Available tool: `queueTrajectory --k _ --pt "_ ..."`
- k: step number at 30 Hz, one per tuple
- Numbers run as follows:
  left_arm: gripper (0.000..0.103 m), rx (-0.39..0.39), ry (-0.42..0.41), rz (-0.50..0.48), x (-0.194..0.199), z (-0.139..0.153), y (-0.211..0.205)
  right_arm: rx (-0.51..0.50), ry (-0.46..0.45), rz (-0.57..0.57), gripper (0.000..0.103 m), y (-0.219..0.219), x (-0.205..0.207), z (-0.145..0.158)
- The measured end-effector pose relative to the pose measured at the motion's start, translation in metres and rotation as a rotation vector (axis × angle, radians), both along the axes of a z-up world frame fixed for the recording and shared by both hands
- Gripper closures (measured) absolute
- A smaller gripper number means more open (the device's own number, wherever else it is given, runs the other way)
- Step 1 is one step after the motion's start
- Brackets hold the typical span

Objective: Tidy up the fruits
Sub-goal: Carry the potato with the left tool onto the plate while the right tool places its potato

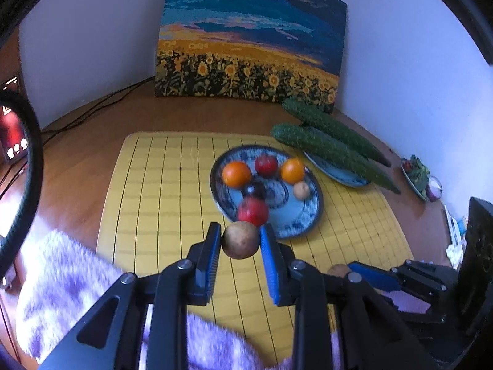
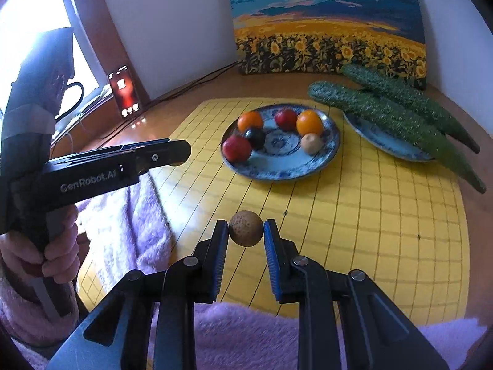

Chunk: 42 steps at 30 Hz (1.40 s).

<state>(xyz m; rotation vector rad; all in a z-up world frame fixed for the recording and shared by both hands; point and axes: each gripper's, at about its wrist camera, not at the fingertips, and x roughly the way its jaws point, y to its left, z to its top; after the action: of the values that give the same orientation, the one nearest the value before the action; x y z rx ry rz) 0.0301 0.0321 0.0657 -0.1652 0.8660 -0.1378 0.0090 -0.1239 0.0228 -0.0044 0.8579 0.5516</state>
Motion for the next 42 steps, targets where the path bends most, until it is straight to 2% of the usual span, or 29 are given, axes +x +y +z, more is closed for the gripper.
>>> queueTrajectory --k 12,31,42 --pt "0.076 -0.009 0.038 0.017 0.052 -0.015 0.001 0.003 0.003 -0.032 0.078 -0.004 0.036 0.0" --pt "0.076 -0.013 0.071 0.017 0.072 -0.035 -0.003 -0.078 -0.049 -0.026 0.078 0.012 0.065 -0.011" --pt "0.076 0.011 0.067 0.003 0.077 -0.036 -0.005 -0.077 -0.028 -0.038 0.078 0.013 0.07 -0.017"
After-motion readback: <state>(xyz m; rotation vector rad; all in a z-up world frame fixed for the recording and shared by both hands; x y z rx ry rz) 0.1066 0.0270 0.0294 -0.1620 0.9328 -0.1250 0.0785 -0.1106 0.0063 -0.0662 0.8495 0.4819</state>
